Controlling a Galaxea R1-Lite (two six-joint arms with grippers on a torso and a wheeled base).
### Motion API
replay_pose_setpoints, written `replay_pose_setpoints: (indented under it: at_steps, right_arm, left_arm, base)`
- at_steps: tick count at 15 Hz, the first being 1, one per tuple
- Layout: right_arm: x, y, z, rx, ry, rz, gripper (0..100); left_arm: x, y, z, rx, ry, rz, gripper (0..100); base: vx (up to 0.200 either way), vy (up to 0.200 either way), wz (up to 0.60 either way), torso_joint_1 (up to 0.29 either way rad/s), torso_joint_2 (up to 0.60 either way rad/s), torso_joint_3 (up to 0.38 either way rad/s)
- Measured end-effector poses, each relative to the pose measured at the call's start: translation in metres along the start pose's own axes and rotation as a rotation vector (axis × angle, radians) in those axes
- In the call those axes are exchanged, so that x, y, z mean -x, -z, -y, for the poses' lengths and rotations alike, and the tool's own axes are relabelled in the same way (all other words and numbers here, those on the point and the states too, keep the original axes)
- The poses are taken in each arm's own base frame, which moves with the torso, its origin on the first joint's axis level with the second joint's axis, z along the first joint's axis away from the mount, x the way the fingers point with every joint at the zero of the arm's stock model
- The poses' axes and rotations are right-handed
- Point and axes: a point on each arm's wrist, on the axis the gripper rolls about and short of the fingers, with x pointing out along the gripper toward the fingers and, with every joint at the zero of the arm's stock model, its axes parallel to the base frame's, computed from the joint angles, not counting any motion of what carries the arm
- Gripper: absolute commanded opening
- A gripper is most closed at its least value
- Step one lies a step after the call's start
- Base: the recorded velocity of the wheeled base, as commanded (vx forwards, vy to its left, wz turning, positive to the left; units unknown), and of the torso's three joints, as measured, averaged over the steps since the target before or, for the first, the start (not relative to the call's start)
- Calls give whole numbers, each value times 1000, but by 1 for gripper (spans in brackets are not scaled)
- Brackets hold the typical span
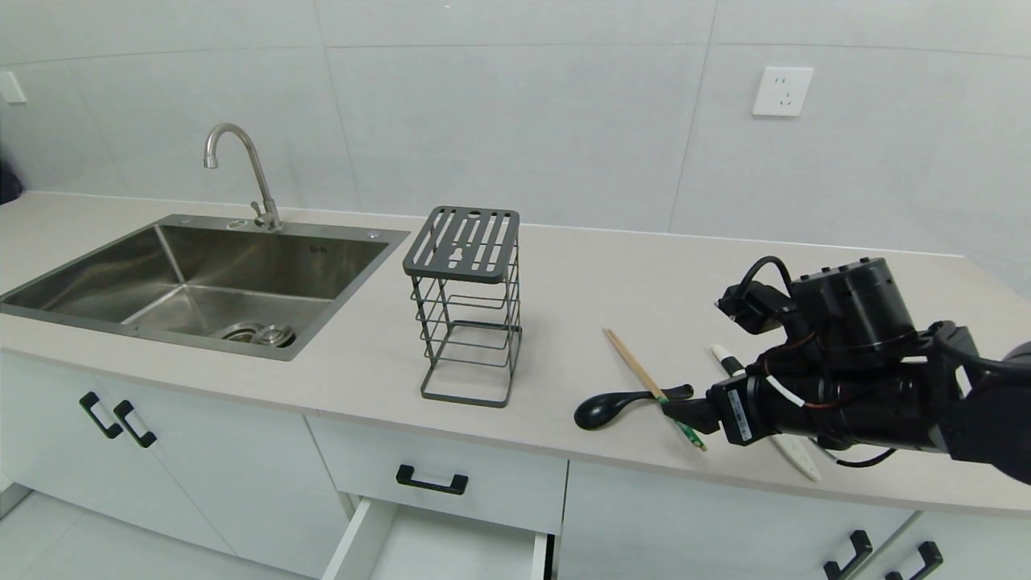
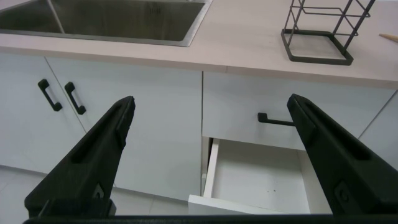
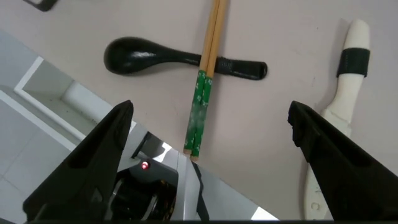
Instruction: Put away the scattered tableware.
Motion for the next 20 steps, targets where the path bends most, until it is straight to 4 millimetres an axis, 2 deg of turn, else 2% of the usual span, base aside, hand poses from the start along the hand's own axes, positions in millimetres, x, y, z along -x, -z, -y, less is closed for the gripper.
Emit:
replay_pose_setpoints:
  at_steps: [3,5,9,14,20]
  right_arm:
    - [-3,21,-1,3,1,-47,100]
    - [-4,26,-1,7,-3,-51,100]
    - [-8,21,-1,6,-6,-40,100]
    - [-32,9,-5,12,-10,-40,100]
    - [-54,13,-9,21,-10,-90,100]
  left_arm:
    - [0,0,0,0,0,0,100]
    - [0,0,0,0,0,0,100]
    - [0,0,0,0,0,0,100]
    - [0,0,0,0,0,0,100]
    - [0,0,0,0,-1,0,100]
  base:
    - [0,0,0,0,0,0]
    - [0,0,0,0,0,0]
    - [0,0,0,0,0,0]
    - [0,0,0,0,0,0]
    - [0,0,0,0,0,0]
